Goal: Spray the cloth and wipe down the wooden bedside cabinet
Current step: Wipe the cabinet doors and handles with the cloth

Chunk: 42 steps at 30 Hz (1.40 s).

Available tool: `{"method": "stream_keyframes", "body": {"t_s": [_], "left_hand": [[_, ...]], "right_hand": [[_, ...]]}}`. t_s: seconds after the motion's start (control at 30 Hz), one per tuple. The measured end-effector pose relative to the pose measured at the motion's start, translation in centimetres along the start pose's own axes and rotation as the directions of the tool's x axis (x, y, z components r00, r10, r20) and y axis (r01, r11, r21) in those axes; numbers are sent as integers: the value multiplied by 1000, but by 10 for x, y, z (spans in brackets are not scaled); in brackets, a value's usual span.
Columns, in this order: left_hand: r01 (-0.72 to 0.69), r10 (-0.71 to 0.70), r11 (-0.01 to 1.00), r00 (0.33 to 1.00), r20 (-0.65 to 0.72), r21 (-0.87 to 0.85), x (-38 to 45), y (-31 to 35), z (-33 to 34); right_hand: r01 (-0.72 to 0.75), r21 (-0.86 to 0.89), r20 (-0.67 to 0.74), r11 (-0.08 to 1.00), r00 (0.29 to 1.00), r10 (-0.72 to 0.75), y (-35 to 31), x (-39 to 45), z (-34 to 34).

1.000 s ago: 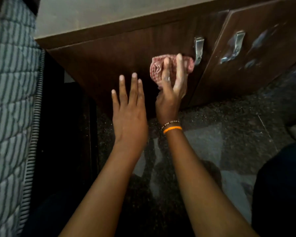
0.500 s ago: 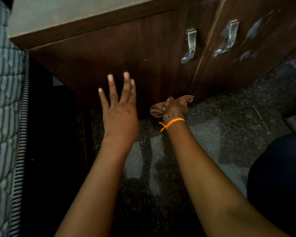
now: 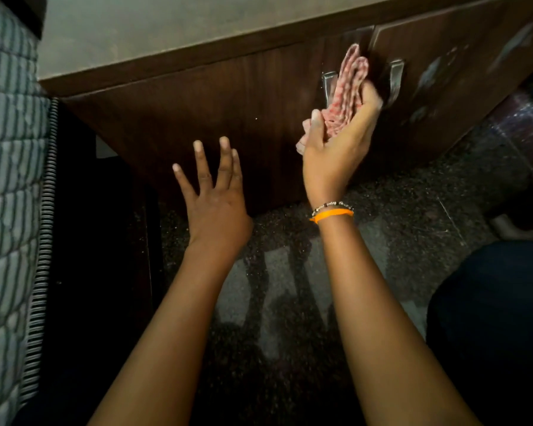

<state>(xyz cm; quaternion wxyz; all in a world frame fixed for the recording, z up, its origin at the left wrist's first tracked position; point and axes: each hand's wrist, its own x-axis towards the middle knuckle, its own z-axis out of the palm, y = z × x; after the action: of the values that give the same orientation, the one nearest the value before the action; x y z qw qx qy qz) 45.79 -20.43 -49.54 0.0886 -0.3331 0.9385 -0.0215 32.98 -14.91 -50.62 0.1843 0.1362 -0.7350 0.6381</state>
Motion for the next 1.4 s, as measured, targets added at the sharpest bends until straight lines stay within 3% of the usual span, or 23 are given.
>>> {"method": "stream_keyframes", "body": {"t_s": [0.27,0.33,0.43,0.53,0.63,0.67,0.77,0.87,0.93,1.0,1.03,1.07,1.17,1.23,1.33,1.4], "left_hand": [[3,-3,1000,1000,-15,-4,0,-1,-1],[2,-2,1000,1000,-16,-6,0,-1,-2],[4,-4,1000,1000,-9,-6,-1,0,-2],[13,-13,1000,1000,-14,-17,2,-1,0],[31,-33,999,999,-37,-44,0,5,-1],[53,-56,997,997,-59,-58,-2,10,-1],[80,-91,991,989,-113,-104,-7,36,-5],[46,-59,994,989,-139,-100,-4,50,-4],[44,-54,996,991,-120,-78,1,46,-2],[43,-44,999,994,-95,-20,5,41,1],[35,-34,999,996,-83,12,7,40,2],[26,-24,999,997,-75,35,8,40,3],[1,1,999,998,-56,37,11,36,2],[-16,18,1000,998,-64,21,12,29,3],[-44,45,999,996,-83,13,11,22,2],[-50,51,999,996,-71,22,12,20,4]], "right_hand": [[-86,-63,-189,994,979,72,-16,2,24],[-219,40,-127,975,967,223,-1,-10,25],[-419,58,138,906,902,409,34,-41,6],[-429,90,106,899,902,419,50,-53,-11],[-199,97,-100,975,973,209,27,-35,-16],[-99,63,-111,993,988,106,14,-26,-15],[216,-179,-26,960,974,-224,-5,-7,-10],[376,-411,162,831,927,-339,7,-12,-7],[250,-465,192,849,965,-179,34,-23,-10],[-99,-321,42,942,992,119,58,-27,-17],[-205,-216,-36,955,979,202,66,-26,-20],[-237,-172,-62,956,971,229,70,-27,-22],[-140,-96,7,986,990,141,53,-35,-16],[-172,79,-25,982,984,175,25,-34,-6],[-336,281,-123,899,916,381,-5,-19,16],[-538,420,-82,731,779,621,-18,-11,25]]}}
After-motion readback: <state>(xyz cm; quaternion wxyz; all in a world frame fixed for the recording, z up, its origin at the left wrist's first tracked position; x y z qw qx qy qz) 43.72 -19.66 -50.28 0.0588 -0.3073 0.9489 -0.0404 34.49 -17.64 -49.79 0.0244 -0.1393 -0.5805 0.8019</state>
